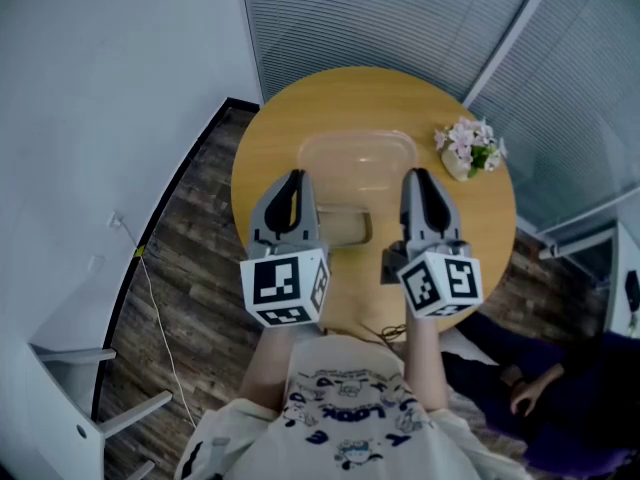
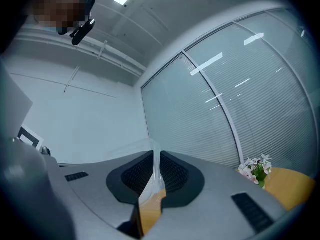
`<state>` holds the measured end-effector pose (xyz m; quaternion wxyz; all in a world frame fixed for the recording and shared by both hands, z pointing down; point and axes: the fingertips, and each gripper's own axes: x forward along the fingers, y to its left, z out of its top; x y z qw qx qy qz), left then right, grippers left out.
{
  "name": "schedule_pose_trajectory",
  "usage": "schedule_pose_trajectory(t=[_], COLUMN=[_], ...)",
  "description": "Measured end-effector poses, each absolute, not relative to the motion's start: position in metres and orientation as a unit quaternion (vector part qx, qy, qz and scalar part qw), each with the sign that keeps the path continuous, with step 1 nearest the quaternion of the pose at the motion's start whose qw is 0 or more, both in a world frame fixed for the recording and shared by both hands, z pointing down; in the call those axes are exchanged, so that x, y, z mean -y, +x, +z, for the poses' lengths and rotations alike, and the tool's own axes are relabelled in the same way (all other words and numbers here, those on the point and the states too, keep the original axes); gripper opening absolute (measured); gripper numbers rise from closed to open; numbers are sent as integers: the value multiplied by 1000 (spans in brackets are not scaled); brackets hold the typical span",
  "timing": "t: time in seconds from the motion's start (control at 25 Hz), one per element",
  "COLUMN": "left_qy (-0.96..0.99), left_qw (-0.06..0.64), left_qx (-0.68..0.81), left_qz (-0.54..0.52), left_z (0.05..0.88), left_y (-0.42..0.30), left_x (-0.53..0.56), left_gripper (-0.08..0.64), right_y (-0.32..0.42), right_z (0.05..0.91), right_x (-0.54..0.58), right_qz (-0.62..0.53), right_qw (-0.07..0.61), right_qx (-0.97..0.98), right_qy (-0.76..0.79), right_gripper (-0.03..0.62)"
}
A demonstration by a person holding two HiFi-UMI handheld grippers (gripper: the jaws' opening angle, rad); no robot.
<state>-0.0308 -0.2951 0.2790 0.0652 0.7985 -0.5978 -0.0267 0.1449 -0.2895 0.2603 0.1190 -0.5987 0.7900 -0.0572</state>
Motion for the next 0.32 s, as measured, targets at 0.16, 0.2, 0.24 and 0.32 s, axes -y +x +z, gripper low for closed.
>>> schedule_pose_trajectory(t=[0.16,0.2,0.24,0.32], left_qy=[798,798,798,798], left_qw=[66,66,66,66], left_qx=[598,599,599,599], left_qz=[-26,-26,-26,-26], left_z=[280,280,280,280], left_y=[-29,-29,-29,-29], left_x=[296,296,296,297], left_gripper=[23,23,23,23], right_y=[146,146,146,146], right_z=[261,261,261,262], right_x=[290,290,290,291], right_qz=[-57,-57,-57,-56], right_qw=[119,119,119,119], right_qx=[-790,-790,-790,-790], right_qy=[-599,-599,-599,-599], right_gripper=[40,40,40,40])
